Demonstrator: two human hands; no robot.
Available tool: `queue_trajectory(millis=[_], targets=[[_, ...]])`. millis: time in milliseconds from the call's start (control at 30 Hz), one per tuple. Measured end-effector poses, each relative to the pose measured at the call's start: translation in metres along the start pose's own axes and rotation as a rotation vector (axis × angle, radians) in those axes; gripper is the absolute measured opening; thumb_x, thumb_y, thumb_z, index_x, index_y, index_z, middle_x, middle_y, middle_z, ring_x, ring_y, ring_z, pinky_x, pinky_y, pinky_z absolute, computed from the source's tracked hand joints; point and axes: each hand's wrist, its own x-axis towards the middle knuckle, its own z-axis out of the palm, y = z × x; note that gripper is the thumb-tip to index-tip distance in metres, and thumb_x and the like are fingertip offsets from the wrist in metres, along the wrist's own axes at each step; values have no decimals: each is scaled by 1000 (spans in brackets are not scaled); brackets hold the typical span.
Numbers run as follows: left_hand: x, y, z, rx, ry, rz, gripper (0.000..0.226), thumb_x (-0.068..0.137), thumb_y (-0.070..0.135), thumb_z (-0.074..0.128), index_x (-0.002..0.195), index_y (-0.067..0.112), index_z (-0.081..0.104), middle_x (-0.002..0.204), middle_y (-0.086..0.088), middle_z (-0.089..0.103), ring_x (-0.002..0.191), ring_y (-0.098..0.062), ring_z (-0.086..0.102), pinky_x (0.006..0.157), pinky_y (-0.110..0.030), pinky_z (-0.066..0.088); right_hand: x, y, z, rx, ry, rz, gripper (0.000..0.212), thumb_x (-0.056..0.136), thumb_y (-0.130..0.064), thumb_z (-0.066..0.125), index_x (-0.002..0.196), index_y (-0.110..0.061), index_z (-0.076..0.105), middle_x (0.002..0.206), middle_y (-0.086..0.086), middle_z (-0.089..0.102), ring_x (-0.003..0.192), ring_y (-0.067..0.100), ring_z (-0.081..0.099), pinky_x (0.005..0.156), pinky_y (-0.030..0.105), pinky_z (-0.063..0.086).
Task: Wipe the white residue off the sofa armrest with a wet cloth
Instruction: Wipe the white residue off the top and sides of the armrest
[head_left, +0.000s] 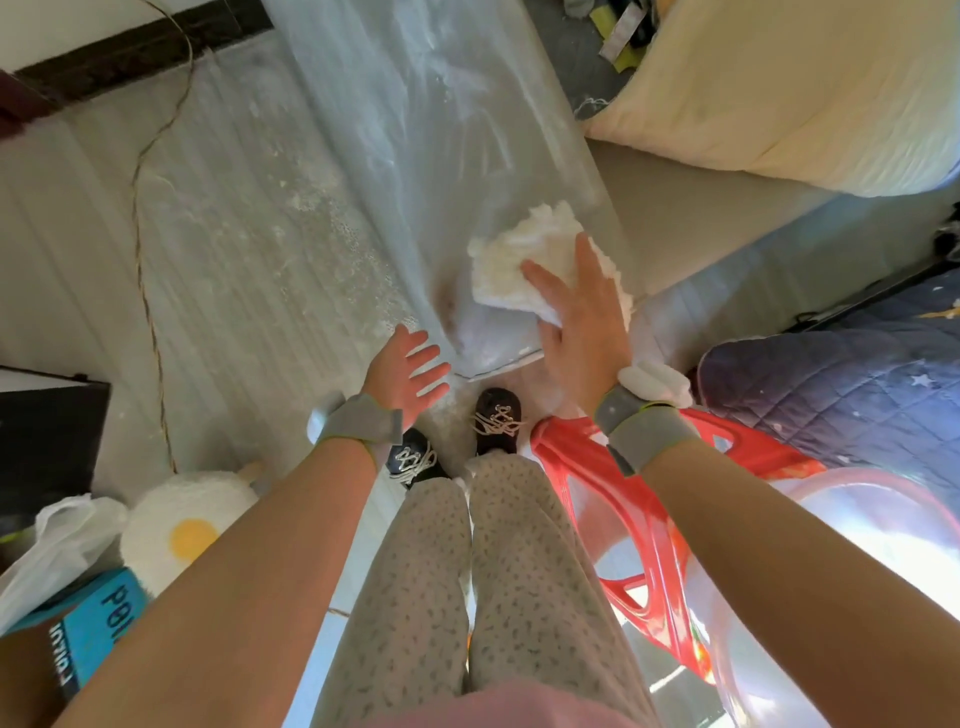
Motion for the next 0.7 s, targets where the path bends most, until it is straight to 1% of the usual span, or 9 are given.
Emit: queue_trajectory(millis=[67,167,233,367,433,500,567,600,700], targets=[[1,-1,-9,-27,19,-9,50,100,43,27,138,13,39,146,-8,39,131,-31,42,106,-41,35,-10,-3,24,-159,-80,-104,49,78,-13,44,125,-23,56,147,23,33,135,46,29,109,62,22],[7,-1,-22,-33,53,-13,49,101,42,28,138,12,39,146,-8,40,131,-31,43,106,-41,36,-19,-2,46,-301,-55,-251,53,67,-9,67,117,-24,60,143,15,43,134,41,35,114,51,14],[11,1,-28,-26,80,-15,48,101,41,29,137,12,41,145,-8,41,129,-30,44,105,-40,36,-18,2,49,-360,-19,-318,53,66,-10,72,116,-26,62,143,10,46,134,37,37,114,47,9],[21,6,-26,-21,123,0,45,100,40,31,133,13,44,140,-8,45,129,-29,45,104,-40,36,-15,18,67,-433,15,-591,31,87,-11,55,113,-25,61,154,2,24,138,28,31,118,45,6],[26,10,-22,-10,142,18,41,100,40,32,128,15,48,131,-7,49,128,-28,45,103,-39,36,-15,19,80,-485,-76,-689,24,89,-15,54,111,-20,60,148,4,39,134,28,39,118,45,7],[28,16,-19,14,168,33,40,100,40,32,128,15,48,134,-6,49,128,-26,45,103,-38,36,-12,3,92,-456,-245,-623,38,80,-26,63,116,-17,54,127,6,61,121,25,55,114,38,23],[31,21,-20,43,185,49,43,100,39,32,132,14,47,140,-5,46,126,-25,46,102,-37,36,-2,-16,101,-338,-419,-423,59,65,-32,77,117,-12,60,121,8,65,113,22,61,97,30,46],[31,22,-22,41,194,49,43,100,39,32,132,14,47,140,-4,46,123,-24,47,100,-36,36,0,-23,104,-255,-509,-317,62,69,-27,76,123,-4,57,131,13,57,122,23,55,100,30,45],[33,27,-32,30,206,51,42,100,38,33,132,15,48,140,-4,46,118,-23,48,101,-37,36,13,-27,121,-135,-738,-268,61,91,-4,46,145,4,18,156,15,10,144,26,15,117,32,15]])
